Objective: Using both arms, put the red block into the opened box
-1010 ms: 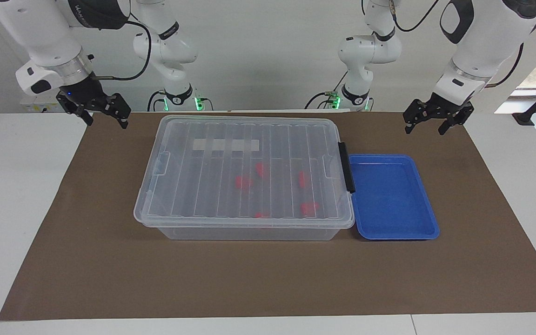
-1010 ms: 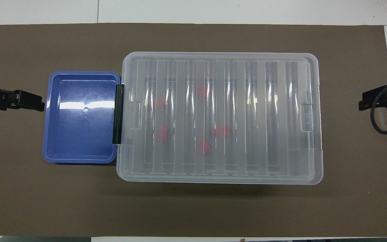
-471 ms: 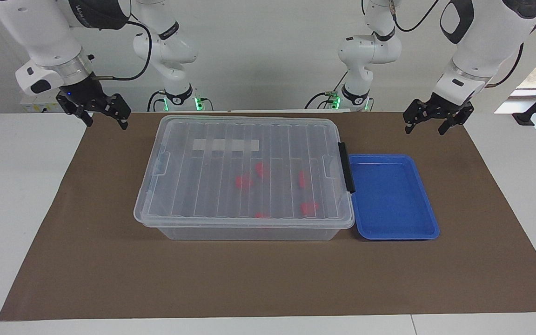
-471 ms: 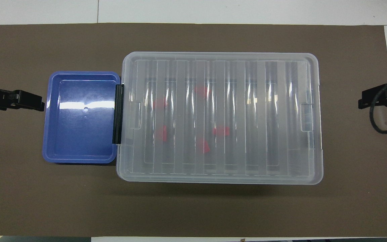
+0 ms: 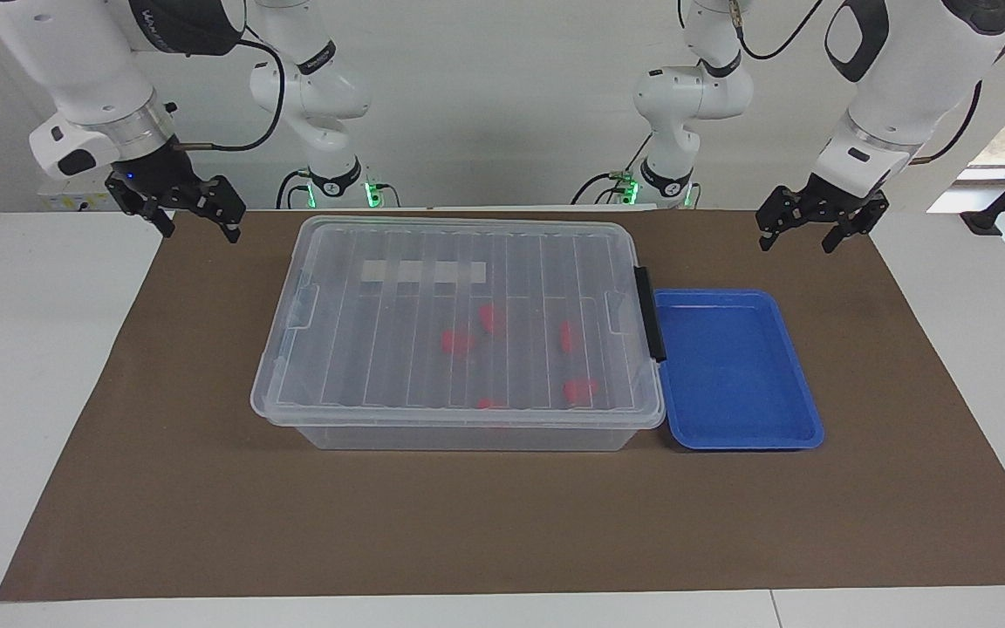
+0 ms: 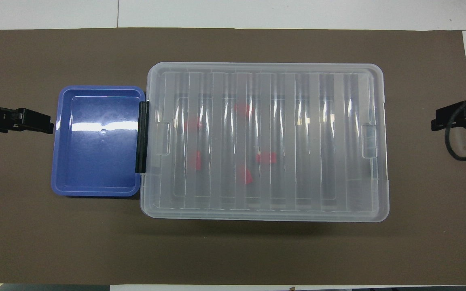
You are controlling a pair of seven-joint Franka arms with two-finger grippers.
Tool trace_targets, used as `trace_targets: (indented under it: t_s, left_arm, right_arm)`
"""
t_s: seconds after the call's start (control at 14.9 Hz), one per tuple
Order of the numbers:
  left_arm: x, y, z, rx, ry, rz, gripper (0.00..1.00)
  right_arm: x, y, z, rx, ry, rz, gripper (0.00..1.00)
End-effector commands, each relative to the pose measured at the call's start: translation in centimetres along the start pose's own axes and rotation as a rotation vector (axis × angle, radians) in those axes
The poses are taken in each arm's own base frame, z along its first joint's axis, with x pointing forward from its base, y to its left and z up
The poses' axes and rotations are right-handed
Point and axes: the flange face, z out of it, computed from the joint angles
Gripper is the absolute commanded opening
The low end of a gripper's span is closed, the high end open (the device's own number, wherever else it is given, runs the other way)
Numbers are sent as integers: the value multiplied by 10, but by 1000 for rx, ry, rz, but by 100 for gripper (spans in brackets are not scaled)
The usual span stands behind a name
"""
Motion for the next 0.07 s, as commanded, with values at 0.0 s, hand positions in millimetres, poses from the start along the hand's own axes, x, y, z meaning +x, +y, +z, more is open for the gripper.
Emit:
trace_targets:
  t_s: [0.0]
  left_arm:
    - [-4,-2,-4,10,8,-2,100]
  right_arm:
    - [-2,1,2,4,-2,-19,100]
